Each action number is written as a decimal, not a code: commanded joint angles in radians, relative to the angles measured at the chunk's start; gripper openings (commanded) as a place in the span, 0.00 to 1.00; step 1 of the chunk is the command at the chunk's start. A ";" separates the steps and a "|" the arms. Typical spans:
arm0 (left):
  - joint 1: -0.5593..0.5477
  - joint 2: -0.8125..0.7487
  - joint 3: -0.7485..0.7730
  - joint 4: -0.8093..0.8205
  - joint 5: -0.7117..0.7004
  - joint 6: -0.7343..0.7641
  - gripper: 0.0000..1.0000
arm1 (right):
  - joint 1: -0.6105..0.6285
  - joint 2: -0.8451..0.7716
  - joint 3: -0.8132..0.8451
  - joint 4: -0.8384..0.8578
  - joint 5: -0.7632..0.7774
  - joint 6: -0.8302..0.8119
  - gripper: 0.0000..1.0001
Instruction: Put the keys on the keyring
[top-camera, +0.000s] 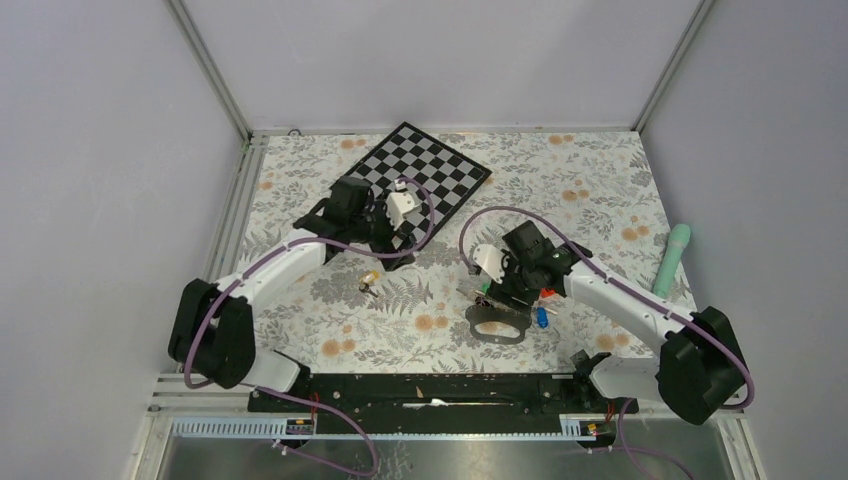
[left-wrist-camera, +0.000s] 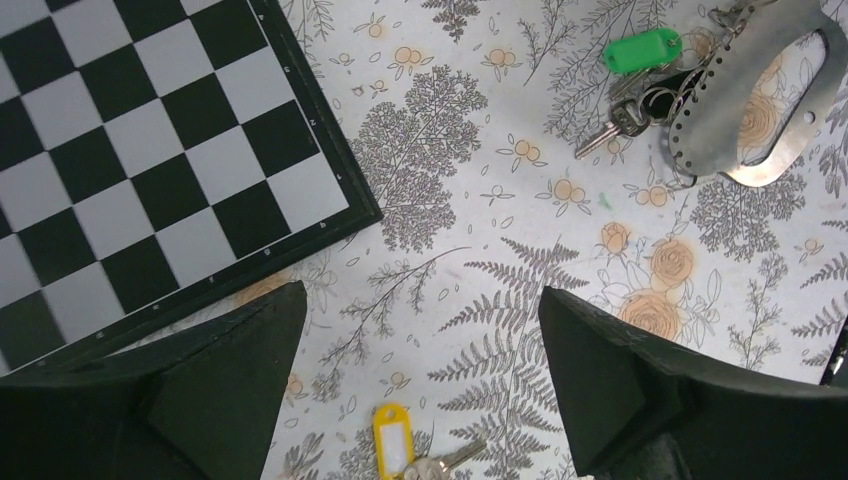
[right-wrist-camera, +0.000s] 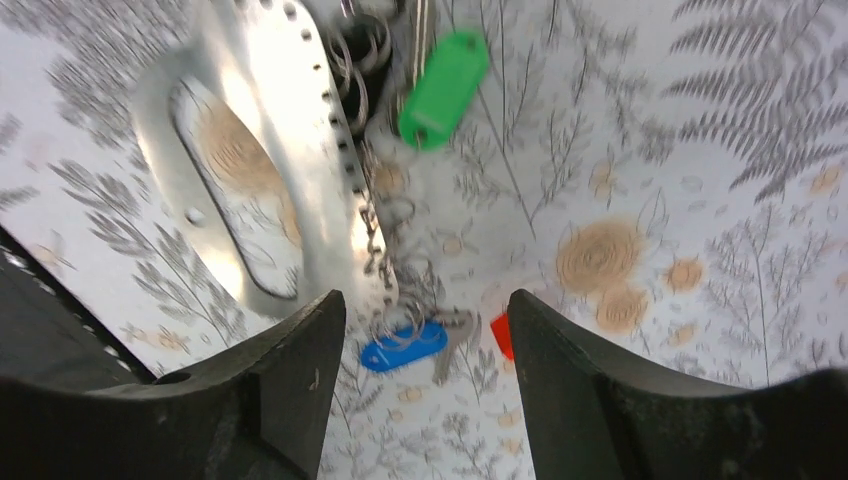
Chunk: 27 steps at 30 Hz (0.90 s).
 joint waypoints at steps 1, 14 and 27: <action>0.017 -0.083 -0.023 -0.032 -0.010 0.073 0.98 | -0.005 0.026 0.078 0.056 -0.179 0.081 0.68; 0.029 -0.098 0.036 -0.096 -0.048 -0.037 0.98 | -0.042 0.214 0.149 -0.004 -0.207 0.166 0.32; 0.030 -0.103 0.025 -0.077 -0.037 -0.051 0.98 | -0.063 0.171 0.108 -0.040 -0.197 0.155 0.33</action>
